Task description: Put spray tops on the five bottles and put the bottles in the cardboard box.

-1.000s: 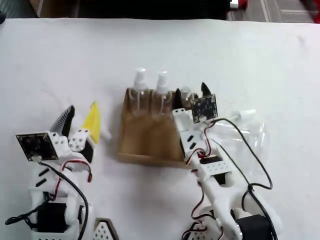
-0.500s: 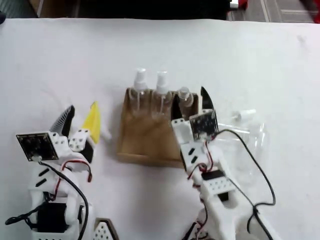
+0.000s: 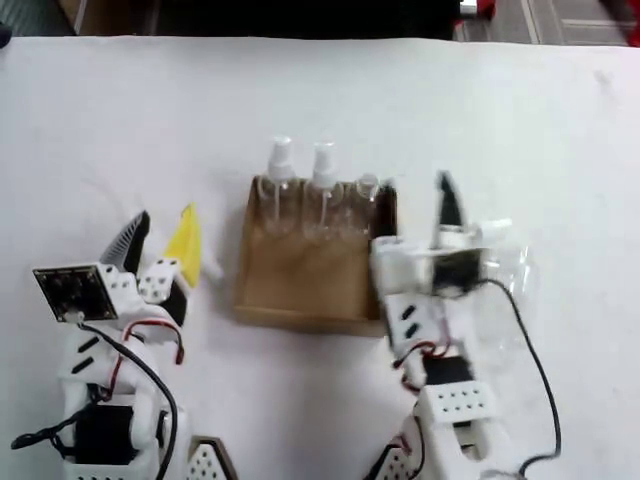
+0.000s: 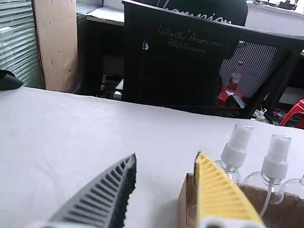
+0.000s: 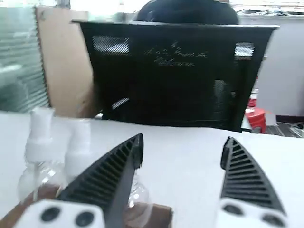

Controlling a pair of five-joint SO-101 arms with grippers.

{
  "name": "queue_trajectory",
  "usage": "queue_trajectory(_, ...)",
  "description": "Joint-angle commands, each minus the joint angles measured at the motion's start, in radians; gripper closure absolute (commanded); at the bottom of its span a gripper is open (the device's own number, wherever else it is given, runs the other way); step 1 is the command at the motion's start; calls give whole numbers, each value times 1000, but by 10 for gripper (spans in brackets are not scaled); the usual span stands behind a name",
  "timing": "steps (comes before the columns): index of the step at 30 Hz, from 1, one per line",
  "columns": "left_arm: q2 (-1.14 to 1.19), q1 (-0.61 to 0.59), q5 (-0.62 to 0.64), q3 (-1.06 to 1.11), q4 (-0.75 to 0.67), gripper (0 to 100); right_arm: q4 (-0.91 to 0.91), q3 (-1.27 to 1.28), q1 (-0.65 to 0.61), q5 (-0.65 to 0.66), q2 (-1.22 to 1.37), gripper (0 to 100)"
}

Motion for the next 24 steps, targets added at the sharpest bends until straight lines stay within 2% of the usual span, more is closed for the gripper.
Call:
queue_trajectory(1,-8,-4,-12,23,-72,815,4,-9,165,-204,-62,762)
queue_trajectory(4,-8,-4,-12,48,-106,815,2,-14,219,-272,-53,762)
queue_trajectory(11,-8,-8,-15,46,-107,815,2,-64,229,-272,38,762)
queue_trajectory(16,-8,-4,-84,40,-106,815,-2,-160,231,-272,211,762)
queue_trajectory(24,-8,41,-77,-54,12,816,-2,-371,314,-282,524,762)
